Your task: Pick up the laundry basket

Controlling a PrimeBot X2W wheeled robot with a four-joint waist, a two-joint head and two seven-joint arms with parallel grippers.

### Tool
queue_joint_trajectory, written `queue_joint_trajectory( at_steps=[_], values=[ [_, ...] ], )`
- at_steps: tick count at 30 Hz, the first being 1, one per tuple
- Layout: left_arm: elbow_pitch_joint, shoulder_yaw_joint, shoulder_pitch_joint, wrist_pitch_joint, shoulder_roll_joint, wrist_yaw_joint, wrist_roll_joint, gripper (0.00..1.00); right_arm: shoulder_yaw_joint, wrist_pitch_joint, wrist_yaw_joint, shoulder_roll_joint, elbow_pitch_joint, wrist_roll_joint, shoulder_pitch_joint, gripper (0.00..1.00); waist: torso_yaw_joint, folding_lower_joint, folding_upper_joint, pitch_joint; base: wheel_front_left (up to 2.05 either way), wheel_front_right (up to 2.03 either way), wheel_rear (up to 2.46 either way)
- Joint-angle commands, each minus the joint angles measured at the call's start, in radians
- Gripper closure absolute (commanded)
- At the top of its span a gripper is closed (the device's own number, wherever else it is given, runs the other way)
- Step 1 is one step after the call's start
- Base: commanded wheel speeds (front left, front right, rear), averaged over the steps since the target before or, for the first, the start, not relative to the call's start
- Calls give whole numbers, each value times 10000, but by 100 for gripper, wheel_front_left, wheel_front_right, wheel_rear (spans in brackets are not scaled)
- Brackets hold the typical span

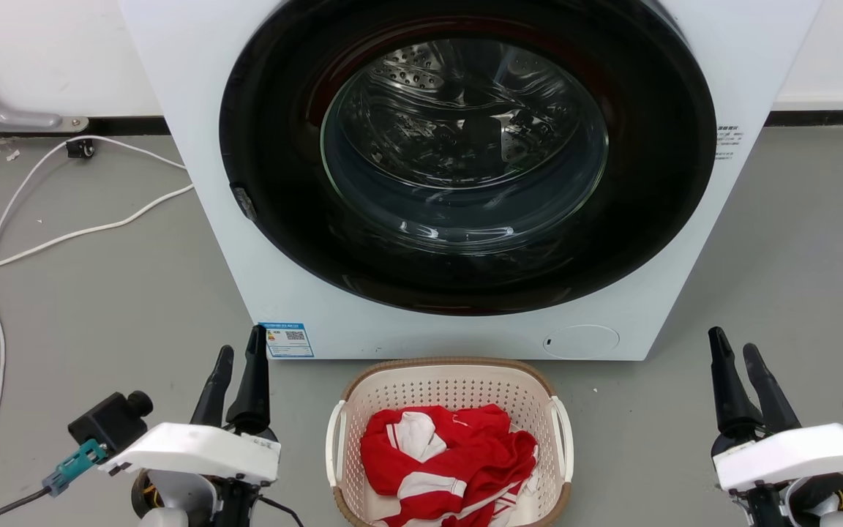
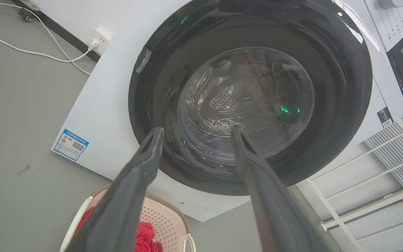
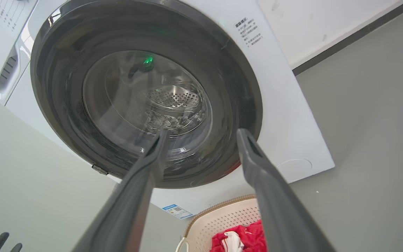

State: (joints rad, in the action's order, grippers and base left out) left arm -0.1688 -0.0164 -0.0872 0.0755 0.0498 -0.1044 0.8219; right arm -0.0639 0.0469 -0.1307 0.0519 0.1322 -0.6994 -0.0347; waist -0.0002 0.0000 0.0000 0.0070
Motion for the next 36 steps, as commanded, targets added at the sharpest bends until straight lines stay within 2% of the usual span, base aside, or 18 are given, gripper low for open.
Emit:
queue_joint_trajectory(
  at_steps=[1, 18, 36],
  values=[
    [135, -30, -239, 97, 57, 40, -319, 0, 24, 60, 0, -4, -211, 317, 51, 0, -2, 0, 0, 5, 0, 0, 0],
    [131, -315, -354, 606, 254, 457, -2754, 0, 182, 111, 0, -10, -925, 2959, 328, 0, 0, 0, 0, 21, 0, 0, 0],
    [-54, -668, -405, 1064, 422, 794, -4646, 0, 205, -48, 1, -16, -1235, 5122, 556, 0, 22, 0, 0, 18, 0, 0, 0]
  ],
)
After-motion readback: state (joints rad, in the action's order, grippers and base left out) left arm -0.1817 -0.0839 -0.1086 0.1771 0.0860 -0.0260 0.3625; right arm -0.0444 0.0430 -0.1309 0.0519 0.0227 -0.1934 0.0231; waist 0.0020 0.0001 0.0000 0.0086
